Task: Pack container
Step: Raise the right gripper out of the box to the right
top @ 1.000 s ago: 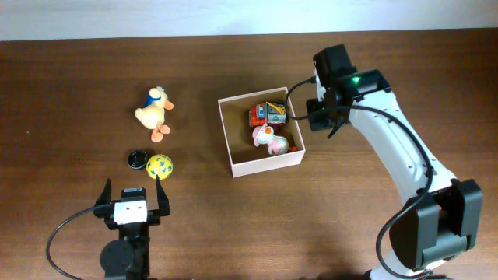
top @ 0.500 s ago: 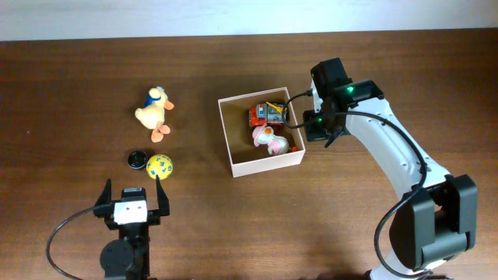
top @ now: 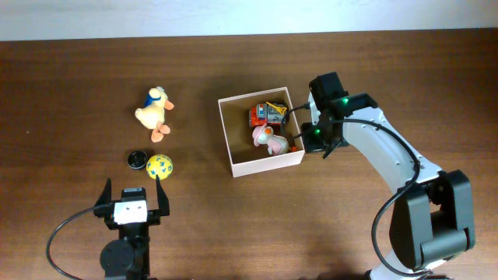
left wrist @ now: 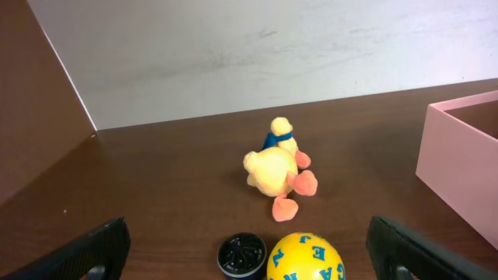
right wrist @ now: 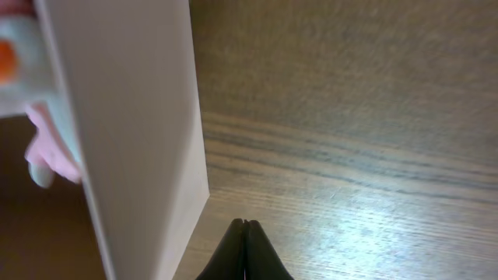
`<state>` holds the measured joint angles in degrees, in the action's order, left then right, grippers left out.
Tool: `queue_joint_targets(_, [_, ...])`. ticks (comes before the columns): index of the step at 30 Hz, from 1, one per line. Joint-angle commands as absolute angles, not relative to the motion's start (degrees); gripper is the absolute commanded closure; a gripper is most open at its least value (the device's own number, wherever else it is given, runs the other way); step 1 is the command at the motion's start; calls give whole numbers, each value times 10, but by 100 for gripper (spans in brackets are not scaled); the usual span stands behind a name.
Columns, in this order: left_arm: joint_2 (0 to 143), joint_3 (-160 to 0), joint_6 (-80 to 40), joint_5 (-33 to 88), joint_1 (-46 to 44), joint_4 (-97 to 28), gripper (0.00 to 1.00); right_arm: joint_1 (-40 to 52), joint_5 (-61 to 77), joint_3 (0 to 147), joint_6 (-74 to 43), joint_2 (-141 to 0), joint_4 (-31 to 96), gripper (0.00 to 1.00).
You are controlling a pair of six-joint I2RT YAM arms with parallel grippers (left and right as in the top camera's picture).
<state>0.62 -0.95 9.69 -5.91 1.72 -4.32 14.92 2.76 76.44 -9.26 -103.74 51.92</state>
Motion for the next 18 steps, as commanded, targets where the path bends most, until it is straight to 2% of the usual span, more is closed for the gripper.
queue_joint_targets(1, [3,-5,106,-53,15,-42,1,148,46,758,-100,-1027,512,96])
queue_joint_targets(18, [3,-5,106,-53,15,-42,1,206,45,758,-100,-1027,499,96])
